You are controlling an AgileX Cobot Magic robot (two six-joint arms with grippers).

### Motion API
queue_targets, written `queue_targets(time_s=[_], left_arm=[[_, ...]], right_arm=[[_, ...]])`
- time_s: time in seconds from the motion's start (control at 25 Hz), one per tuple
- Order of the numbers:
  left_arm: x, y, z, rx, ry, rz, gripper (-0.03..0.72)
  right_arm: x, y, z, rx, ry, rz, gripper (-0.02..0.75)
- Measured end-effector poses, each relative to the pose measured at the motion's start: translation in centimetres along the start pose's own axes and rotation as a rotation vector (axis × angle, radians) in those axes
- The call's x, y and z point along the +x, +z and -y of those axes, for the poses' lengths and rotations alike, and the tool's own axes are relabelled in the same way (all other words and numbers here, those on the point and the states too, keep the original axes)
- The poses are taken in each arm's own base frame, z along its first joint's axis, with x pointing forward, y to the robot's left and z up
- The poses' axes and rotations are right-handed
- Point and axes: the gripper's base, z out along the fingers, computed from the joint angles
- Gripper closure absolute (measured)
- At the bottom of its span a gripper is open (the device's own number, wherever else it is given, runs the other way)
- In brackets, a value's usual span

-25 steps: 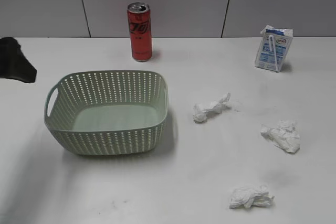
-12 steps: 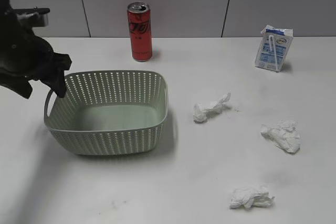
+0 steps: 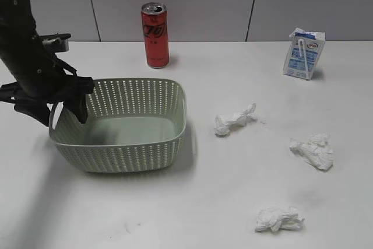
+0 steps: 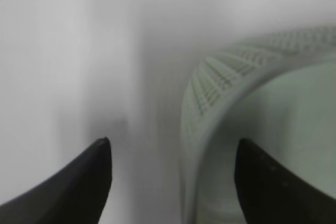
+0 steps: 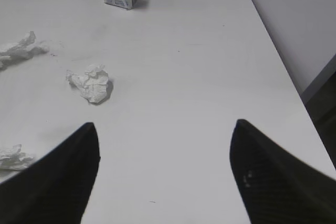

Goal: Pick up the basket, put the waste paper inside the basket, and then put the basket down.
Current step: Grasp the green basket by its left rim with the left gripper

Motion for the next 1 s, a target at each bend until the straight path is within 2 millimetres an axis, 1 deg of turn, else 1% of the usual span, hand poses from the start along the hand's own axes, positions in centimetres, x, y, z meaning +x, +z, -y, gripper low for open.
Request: queue_targets(time_s=[0.16,0.24,0.56,0.68,0.76,0.92,1.0], left_arm=[[-0.06,0.01,0.01,0.001,-0.001,0.006,0.231],[-0.07,0.13,0.03,0.004,-0.005,0.003,0.264],[0.03,0.89,-0.06,0.001,-0.01,-0.028,0.286],[0.04,0.89,-0.06,0.001,-0.011,-0.029,0.328],[0.05,0.89,-0.06,0.001,-0.011,-0.03,0.408],[0.08,0.89,-0.04,0.004,-0.013,-0.033,0.621],[0.11,0.84,0.0,0.007,-0.016,-0.036,0.669]], right_arm=[[0.0,0.0,0.0,0.0,0.0,0.0,0.153],[0.0,0.0,0.0,0.0,0.0,0.0,0.153],[0.0,0.0,0.0,0.0,-0.001,0.0,0.155],[0.0,0.0,0.0,0.0,-0.001,0.0,0.155],[0.0,0.0,0.0,0.0,-0.001,0.0,0.155],[0.0,0.0,0.0,0.0,0.0,0.0,0.155],[0.0,0.0,0.0,0.0,0.0,0.0,0.155]])
